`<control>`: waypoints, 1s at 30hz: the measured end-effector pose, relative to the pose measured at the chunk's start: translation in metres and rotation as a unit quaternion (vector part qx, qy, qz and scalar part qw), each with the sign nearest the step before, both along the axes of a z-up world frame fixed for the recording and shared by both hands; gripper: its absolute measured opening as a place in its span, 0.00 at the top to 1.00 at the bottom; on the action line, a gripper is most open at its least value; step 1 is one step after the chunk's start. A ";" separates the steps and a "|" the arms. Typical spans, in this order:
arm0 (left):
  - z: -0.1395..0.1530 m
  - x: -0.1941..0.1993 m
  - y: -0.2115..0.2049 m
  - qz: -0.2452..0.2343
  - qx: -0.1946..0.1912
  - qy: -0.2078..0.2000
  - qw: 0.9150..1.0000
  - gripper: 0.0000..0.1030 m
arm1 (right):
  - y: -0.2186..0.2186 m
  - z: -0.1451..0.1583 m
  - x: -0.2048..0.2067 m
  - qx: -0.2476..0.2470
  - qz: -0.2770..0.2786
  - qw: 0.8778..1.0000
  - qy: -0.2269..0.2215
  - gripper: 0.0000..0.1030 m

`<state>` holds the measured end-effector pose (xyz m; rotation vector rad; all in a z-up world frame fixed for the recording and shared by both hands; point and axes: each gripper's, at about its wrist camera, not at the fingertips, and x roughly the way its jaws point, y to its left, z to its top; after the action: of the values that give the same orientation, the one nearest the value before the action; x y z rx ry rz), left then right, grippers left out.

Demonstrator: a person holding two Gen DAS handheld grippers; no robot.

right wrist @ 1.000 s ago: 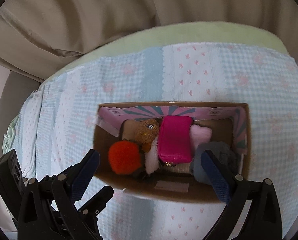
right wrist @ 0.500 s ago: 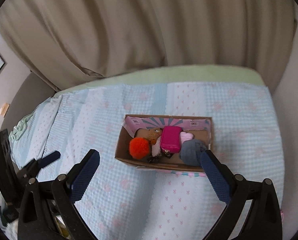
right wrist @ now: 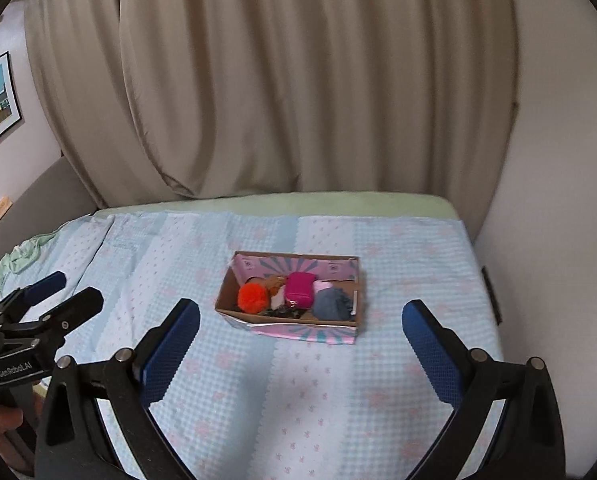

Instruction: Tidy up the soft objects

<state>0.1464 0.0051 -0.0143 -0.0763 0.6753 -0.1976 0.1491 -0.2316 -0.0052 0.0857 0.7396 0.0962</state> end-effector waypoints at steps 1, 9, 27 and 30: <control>0.003 -0.007 -0.001 0.002 0.002 -0.004 1.000 0.00 | 0.000 0.002 -0.008 -0.002 -0.006 1.000 -0.003 0.02; 0.018 -0.055 0.002 0.016 0.019 -0.051 0.998 0.00 | -0.001 0.008 -0.050 -0.024 -0.038 0.998 -0.035 0.02; 0.020 -0.083 0.005 0.016 0.023 -0.082 0.996 0.00 | -0.001 0.019 -0.079 -0.042 -0.068 0.995 -0.065 0.02; 0.019 -0.085 0.005 0.015 0.024 -0.082 0.996 0.00 | -0.001 0.019 -0.079 -0.043 -0.068 0.995 -0.067 0.02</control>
<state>0.0617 0.0106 0.0050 -0.0232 0.5139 -0.1569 0.0703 -0.2322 0.0134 0.0475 0.6007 -0.0587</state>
